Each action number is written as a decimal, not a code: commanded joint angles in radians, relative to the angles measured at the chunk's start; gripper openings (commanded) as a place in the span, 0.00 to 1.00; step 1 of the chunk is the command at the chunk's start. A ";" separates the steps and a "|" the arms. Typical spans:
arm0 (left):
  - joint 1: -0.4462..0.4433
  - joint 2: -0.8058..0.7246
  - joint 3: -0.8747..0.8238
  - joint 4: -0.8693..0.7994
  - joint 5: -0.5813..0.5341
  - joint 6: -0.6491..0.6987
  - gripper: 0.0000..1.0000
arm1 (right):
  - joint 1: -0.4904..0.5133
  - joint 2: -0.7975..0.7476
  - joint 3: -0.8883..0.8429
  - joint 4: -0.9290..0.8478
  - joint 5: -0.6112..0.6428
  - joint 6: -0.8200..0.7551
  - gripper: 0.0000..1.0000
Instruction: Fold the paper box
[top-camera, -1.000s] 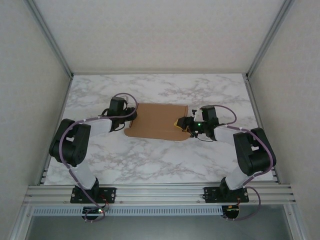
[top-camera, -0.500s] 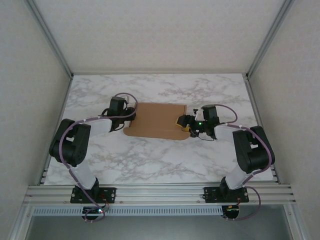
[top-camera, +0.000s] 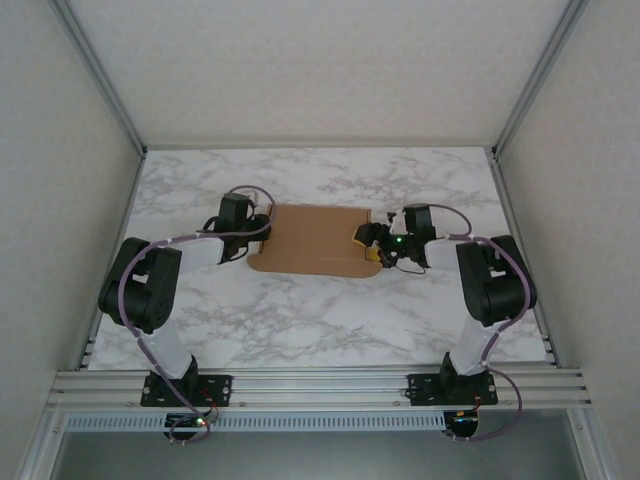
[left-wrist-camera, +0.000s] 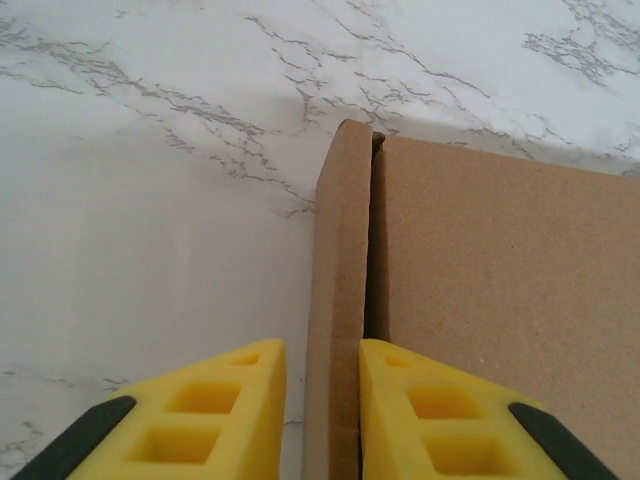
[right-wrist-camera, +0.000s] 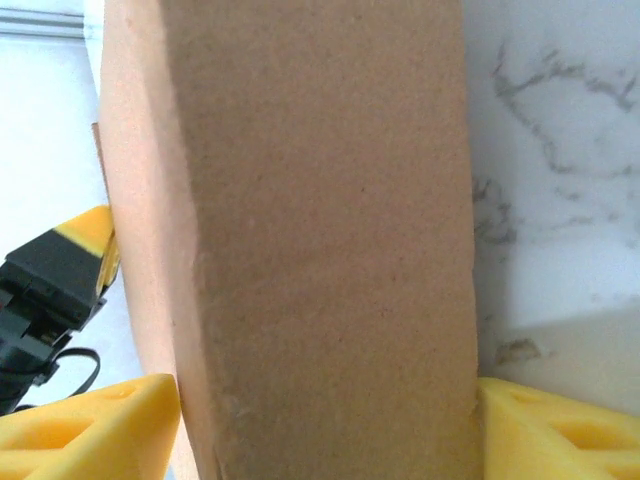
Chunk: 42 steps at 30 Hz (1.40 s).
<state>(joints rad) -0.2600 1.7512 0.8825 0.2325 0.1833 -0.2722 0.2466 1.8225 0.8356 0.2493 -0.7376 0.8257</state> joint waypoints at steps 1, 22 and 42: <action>0.008 0.045 -0.010 -0.076 -0.030 0.019 0.25 | -0.004 0.064 0.030 0.083 -0.068 0.012 0.74; -0.012 -0.004 -0.027 -0.002 0.102 -0.005 0.36 | 0.040 0.024 0.008 0.211 -0.217 0.067 0.58; -0.007 -0.156 -0.007 -0.073 0.081 -0.067 0.47 | 0.034 -0.112 -0.012 -0.045 -0.056 -0.062 0.44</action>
<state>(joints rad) -0.2611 1.6398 0.8677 0.1829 0.2180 -0.3149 0.2775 1.7283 0.8246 0.2691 -0.8238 0.8135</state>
